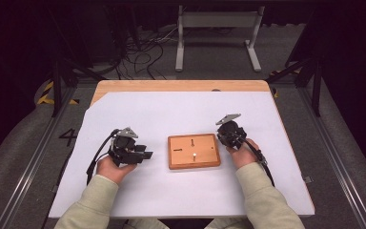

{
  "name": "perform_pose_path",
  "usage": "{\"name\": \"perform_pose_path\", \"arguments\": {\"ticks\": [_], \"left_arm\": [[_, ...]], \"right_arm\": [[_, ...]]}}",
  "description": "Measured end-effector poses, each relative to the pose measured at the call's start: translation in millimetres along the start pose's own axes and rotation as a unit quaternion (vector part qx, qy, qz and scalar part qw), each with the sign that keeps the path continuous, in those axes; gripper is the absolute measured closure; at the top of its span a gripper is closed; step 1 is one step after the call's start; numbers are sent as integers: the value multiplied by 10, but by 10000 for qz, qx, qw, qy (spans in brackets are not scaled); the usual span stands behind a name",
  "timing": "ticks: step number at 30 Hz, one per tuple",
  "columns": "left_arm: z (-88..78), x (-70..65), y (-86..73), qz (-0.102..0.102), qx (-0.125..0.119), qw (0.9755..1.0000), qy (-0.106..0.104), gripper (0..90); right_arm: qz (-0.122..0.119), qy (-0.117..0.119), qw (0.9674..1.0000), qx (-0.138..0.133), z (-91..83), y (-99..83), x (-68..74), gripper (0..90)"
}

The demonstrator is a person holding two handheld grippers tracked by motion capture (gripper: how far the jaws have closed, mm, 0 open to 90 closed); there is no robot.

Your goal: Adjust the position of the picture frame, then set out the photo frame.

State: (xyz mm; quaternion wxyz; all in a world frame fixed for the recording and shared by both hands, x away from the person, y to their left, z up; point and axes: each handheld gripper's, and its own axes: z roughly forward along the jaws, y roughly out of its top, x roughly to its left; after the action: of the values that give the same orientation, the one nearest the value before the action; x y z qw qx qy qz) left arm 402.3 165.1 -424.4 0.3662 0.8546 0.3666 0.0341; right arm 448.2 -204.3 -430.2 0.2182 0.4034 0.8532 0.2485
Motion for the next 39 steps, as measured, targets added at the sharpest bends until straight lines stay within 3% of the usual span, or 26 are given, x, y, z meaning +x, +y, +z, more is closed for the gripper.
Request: {"name": "perform_pose_path", "arguments": {"ticks": [3, 7, 9, 11, 17, 20, 25, 29, 31, 39], "left_arm": [[-4, -3, 6, -9, -20, 10000, 26, 523], [-1, 1, 9, -28, -29, 10000, 17, 505], [1, 2, 13, -46, -12, 10000, 24, 488], [-7, 5, 16, -35, -55, 9999, 77, 492], [-58, 5, 37, -49, -132, 9998, 110, 505], [-71, 2, 39, -73, -157, 9998, 90, 505], [-72, -21, 46, 70, -183, 9997, 121, 511], [-63, -35, 49, 74, -165, 9998, 87, 504], [-57, -38, 49, 102, -122, 9998, 76, 492], [-30, -54, 61, 202, -72, 9998, -5, 468]], "right_arm": [[-213, 127, 9993, -274, -176, -23, 16, 837], [-241, 376, 9978, -490, -319, -52, 35, 830], [-401, 611, 9954, -620, -430, -83, 85, 805], [-592, 697, 9937, -653, -475, -85, 118, 788], [-669, 1028, 9884, -896, -617, -45, 210, 748], [-775, 1162, 9851, -1000, -654, -29, 262, 721], [-981, 1423, 9786, -1116, -695, -4, 369, 694], [-1033, 1601, 9753, -1115, -698, 4, 431, 687], [-1097, 1776, 9713, -1142, -684, 14, 490, 670], [-1353, 2031, 9643, -1031, -559, 36, 620, 653]]}}
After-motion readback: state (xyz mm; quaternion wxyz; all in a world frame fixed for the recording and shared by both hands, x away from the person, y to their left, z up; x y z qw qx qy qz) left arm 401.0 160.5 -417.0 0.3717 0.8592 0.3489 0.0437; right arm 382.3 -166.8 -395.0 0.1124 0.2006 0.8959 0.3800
